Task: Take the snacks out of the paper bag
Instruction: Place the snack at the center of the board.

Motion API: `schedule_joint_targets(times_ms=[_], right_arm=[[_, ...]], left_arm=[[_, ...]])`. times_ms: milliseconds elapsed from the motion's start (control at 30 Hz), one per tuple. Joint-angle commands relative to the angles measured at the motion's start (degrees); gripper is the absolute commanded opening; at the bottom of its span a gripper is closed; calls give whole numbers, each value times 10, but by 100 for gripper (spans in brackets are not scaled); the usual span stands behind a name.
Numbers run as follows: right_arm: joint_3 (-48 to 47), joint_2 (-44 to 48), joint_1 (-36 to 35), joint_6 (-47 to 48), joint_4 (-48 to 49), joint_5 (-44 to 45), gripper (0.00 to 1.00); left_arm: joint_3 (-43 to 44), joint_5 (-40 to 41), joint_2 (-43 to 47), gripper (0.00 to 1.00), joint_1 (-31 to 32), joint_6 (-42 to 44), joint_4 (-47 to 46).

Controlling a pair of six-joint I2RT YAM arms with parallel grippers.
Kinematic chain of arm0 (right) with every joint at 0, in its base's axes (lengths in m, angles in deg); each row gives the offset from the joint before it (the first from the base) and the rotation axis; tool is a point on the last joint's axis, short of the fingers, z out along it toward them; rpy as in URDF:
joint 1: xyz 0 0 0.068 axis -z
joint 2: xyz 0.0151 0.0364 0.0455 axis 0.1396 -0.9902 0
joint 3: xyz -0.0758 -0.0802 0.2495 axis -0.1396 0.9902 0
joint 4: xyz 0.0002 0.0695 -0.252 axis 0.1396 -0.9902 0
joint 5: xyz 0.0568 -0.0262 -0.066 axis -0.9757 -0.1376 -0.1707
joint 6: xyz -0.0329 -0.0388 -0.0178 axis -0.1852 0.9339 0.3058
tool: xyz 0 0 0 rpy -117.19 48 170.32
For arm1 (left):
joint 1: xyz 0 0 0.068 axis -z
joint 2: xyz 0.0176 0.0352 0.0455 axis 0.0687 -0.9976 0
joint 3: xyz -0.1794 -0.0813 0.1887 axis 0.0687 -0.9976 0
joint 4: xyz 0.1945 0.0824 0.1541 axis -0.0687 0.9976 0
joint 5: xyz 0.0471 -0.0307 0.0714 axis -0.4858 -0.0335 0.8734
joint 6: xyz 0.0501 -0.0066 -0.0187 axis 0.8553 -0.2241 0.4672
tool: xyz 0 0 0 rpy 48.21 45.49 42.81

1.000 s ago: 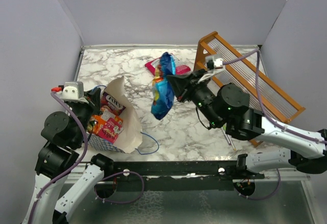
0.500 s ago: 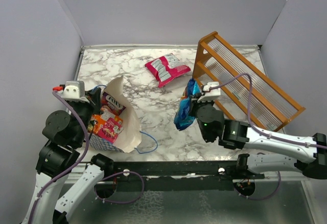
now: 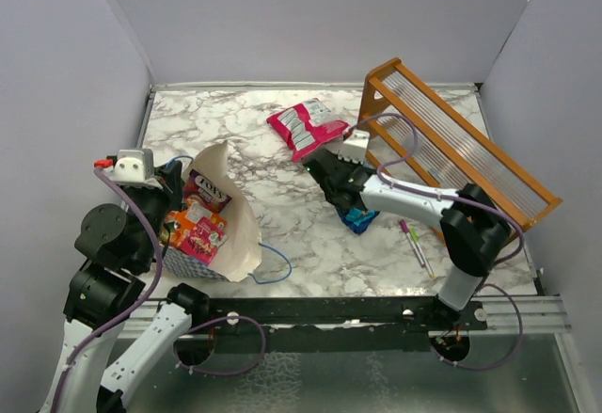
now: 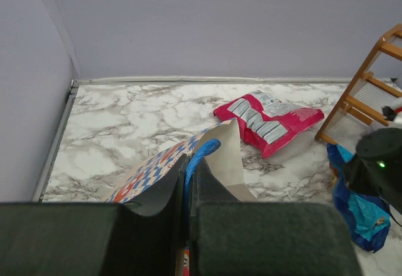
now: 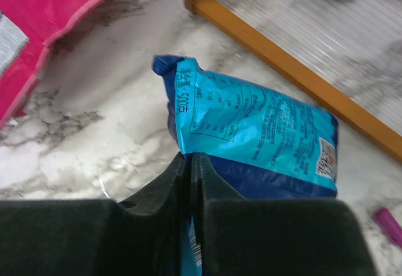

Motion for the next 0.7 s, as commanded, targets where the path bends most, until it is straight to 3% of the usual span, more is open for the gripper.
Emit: schedule_joint_targets(times_ms=[0, 167, 267, 467, 600, 667], right_arm=[[-125, -83, 12, 55, 69, -32, 14], [-211, -145, 33, 127, 105, -86, 41], [-236, -135, 46, 168, 92, -172, 48], [-165, -16, 46, 328, 100, -499, 59], [-89, 66, 43, 387, 101, -748, 72], [-38, 105, 21, 392, 124, -811, 84]], left_arm=[[21, 13, 4, 0, 3, 7, -4], [23, 14, 4, 0, 3, 4, -1], [23, 9, 3, 0, 3, -4, 0], [9, -1, 1, 0, 3, -12, -11], [0, -7, -2, 0, 3, -17, -25], [-4, -12, -4, 0, 3, -20, -32]])
